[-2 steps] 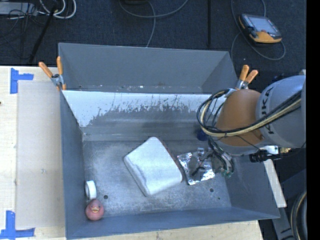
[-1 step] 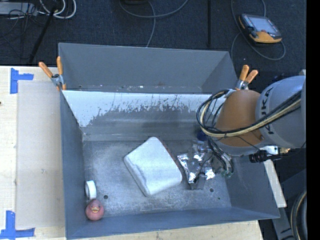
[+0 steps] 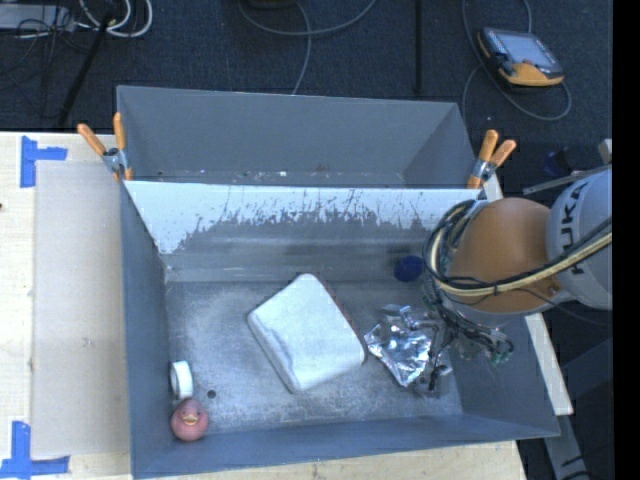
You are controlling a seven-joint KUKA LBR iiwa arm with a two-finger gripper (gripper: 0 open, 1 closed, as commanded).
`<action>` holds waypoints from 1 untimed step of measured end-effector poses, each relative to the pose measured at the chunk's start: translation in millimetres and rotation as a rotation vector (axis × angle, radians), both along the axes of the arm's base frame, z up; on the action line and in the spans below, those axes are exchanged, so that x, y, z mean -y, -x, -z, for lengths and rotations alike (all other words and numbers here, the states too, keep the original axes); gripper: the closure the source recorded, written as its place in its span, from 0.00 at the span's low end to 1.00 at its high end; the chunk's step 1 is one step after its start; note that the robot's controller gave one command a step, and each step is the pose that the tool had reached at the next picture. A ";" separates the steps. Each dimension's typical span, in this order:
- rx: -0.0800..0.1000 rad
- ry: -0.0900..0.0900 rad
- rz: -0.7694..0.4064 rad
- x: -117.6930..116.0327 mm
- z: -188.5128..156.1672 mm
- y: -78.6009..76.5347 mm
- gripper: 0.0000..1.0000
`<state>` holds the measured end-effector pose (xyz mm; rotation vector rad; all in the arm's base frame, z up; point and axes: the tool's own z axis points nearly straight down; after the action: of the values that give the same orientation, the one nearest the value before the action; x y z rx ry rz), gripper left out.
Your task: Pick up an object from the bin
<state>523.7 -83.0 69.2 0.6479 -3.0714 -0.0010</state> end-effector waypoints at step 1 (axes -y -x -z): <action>0.006 0.000 0.000 -0.3 -1.7 -1.7 1.00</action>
Offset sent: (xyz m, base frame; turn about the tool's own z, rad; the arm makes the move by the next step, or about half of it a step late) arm 0.0000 0.0000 0.0000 0.0000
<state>525.4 -82.7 70.9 0.6493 -3.0767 0.0007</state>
